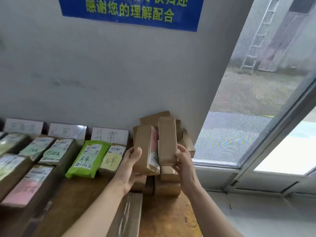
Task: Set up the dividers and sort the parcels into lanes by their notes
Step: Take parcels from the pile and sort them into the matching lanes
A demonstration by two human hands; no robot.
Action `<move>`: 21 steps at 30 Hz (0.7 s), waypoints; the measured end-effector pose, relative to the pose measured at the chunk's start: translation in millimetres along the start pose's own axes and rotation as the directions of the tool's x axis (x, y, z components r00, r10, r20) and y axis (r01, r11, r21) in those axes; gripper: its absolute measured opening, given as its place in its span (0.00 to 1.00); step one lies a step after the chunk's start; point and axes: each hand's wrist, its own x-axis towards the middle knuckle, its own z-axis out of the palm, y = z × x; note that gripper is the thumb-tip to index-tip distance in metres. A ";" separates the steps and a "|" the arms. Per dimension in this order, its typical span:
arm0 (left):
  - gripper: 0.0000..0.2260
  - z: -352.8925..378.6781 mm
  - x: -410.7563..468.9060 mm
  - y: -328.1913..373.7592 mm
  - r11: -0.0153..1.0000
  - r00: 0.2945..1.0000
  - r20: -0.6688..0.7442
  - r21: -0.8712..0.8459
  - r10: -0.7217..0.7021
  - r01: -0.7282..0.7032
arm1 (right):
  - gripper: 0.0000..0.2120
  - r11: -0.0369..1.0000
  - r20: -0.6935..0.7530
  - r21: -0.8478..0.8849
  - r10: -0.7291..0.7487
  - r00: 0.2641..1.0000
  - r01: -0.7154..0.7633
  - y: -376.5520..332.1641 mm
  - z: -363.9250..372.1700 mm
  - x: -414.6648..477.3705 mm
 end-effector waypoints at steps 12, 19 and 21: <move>0.33 0.7 -11.1 -3.5 0.998 0.998 -0.004 -0.002 0.065 -0.065 | 0.22 0.990 -0.130 0.125 0.074 0.989 -0.057 -13.8 9.7 -7.4; 0.21 14.3 -19.1 4.0 0.994 0.986 -0.137 -0.043 0.097 -0.103 | 0.26 0.994 -0.017 0.039 0.104 0.994 -0.103 -10.9 13.1 -23.7; 0.13 17.4 -20.2 5.9 0.991 0.981 -0.148 -0.023 0.128 -0.133 | 0.24 0.996 -0.001 -0.090 0.024 1.000 -0.024 -15.4 12.0 -24.9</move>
